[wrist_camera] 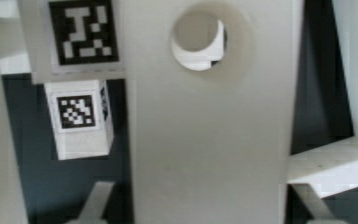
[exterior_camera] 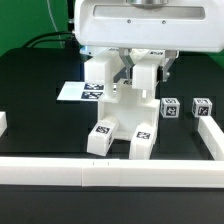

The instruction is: Assemble chair

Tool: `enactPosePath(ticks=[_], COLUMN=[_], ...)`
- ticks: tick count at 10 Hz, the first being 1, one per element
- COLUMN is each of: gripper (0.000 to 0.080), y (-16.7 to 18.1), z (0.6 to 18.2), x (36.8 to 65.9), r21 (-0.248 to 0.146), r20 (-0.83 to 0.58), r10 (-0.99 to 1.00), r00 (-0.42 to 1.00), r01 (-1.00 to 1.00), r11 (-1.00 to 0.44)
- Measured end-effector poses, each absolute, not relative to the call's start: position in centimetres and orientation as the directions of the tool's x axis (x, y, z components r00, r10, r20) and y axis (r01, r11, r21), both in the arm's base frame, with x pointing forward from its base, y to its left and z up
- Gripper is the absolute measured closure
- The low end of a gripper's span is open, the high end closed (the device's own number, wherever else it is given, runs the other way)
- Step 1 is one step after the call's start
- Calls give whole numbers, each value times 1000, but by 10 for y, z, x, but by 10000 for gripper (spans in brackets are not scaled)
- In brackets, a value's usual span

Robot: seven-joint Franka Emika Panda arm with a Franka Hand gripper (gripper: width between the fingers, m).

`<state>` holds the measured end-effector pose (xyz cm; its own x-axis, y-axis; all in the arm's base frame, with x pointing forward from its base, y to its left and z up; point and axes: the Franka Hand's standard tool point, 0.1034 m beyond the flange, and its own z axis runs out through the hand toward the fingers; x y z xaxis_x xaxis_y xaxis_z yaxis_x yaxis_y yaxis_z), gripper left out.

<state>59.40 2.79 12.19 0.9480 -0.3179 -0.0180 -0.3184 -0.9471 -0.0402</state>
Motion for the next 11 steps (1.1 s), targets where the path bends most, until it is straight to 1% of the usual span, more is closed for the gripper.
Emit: enactPosePath(ticks=[4,5,11], gripper=[515,515,515], y=[28,31,35], z=[122,122,117], x=[594,594,591], r21=[-40,-41,-39], r20=[-17,1,17], r10=[-318,-312,-300], r00=[948,950,954], r01=[-319,-311,-299], r11=[-947,-949,-954])
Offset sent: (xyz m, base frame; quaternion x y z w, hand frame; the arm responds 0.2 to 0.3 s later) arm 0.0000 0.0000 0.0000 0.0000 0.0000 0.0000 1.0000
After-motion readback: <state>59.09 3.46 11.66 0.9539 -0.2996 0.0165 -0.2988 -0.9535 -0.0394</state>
